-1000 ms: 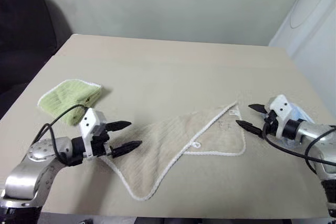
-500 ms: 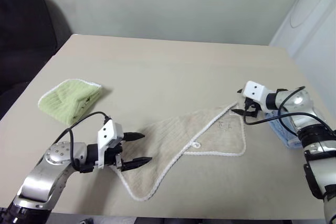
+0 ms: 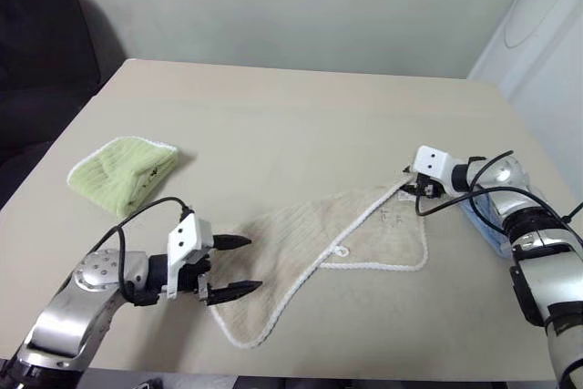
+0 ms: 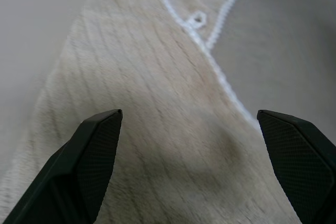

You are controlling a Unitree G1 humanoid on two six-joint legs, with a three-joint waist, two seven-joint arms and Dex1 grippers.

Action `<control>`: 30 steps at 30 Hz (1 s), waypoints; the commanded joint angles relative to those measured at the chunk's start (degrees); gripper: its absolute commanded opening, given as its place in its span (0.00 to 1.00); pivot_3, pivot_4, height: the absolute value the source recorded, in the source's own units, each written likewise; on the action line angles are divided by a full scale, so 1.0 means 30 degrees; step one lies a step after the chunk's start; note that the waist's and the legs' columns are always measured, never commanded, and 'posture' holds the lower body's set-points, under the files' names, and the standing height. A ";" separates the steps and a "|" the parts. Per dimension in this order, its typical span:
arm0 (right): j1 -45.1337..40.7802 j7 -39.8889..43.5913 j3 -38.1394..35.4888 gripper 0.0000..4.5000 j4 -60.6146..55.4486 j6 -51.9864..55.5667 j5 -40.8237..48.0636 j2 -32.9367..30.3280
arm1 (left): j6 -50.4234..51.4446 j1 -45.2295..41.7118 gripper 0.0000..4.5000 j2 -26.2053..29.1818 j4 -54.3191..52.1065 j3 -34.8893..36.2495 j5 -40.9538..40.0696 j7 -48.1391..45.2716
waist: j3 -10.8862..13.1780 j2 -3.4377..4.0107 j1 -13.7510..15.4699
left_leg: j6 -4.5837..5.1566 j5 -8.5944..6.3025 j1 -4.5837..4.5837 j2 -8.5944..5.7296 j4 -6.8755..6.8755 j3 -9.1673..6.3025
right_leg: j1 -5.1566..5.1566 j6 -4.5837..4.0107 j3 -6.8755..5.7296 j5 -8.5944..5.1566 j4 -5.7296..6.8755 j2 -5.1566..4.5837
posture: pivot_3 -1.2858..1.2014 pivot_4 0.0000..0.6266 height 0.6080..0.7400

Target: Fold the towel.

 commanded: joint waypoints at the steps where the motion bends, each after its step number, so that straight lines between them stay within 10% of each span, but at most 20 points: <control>1: -0.0546 -0.0083 -0.0584 0.23 -0.0133 -0.0287 0.0231 0.0006 | -0.0880 0.0094 1.00 0.0854 -0.0692 -0.0203 0.0528 -0.1073 | 0.0001 0.0002 -0.0011 | -0.0001 -0.0001 0.0002 0.0001 -0.0001 0.0001 | -0.0001 -0.0003 0.0000 0.0002 0.0001 0.0000 | 0.52 0.24 1.00; 4: -0.0492 -0.0584 -0.0603 0.00 -0.0191 -0.0551 0.0108 0.0155 | -0.1371 -0.0409 1.00 0.1326 -0.0519 -0.0216 0.0698 -0.1818 | 0.0002 0.0004 -0.0010 | -0.0003 -0.0003 0.0001 -0.0001 0.0000 -0.0002 | -0.0001 -0.0008 0.0001 0.0004 0.0001 0.0000 | 0.52 0.24 1.00; 30: 0.3063 -0.2116 -0.1762 0.00 -0.6392 0.1633 0.0961 0.0456 | -0.6169 -0.2561 1.00 0.4380 -0.0911 -0.5240 0.3506 -0.8512 | 0.0003 0.0022 -0.0088 | -0.0005 -0.0012 -0.0026 0.0014 -0.0028 -0.0012 | -0.0029 -0.0024 0.0000 0.0013 -0.0039 -0.0011 | 0.52 0.24 1.00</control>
